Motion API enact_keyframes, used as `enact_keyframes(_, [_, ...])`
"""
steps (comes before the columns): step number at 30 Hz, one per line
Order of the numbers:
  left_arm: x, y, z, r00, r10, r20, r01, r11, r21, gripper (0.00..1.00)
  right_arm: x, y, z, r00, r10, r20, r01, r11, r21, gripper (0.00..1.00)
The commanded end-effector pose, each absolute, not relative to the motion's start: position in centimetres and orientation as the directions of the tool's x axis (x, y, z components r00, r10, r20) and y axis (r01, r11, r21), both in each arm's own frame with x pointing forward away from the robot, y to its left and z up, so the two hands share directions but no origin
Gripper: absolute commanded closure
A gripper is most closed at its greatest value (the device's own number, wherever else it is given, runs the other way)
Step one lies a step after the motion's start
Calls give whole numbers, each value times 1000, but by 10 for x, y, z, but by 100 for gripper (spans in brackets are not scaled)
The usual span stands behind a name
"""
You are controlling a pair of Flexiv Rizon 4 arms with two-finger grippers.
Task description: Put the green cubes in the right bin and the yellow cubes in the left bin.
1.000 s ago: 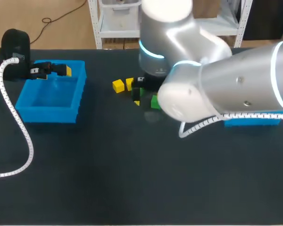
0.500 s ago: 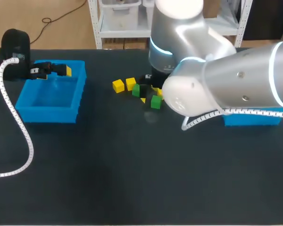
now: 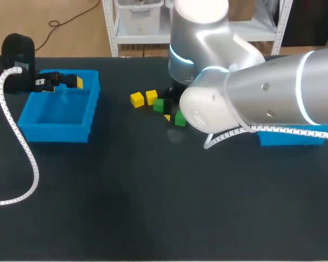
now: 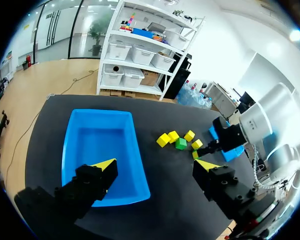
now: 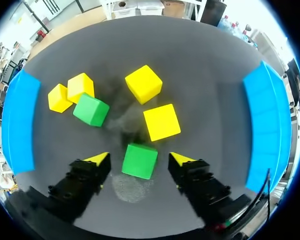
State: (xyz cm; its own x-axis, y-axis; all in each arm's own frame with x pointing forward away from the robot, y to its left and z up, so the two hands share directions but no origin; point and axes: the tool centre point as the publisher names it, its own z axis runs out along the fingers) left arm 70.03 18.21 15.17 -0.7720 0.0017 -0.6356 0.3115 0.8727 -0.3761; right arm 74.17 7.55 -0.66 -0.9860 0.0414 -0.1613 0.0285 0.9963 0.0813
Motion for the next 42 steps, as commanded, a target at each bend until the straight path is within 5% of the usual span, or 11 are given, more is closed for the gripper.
enact_keyframes(1, [700, 184, 150, -768, 0, -641, 319, 867, -382, 0, 742, 77, -9, -986, 39, -163, 26, 997, 77, 100])
enact_keyframes(18, [700, 184, 150, -768, 0, -641, 319, 867, -382, 0, 699, 51, 48, -954, -86, -286, -121, 987, 109, 100])
enact_keyframes(29, [700, 184, 150, -768, 0, -641, 319, 867, -382, 0, 701, -71, 149, -853, 53, -520, 4, 996, 94, 100])
enact_keyframes(42, [700, 184, 150, -768, 0, -641, 319, 867, -382, 0, 715, -192, 127, -839, 234, -492, 266, 964, 5, 100])
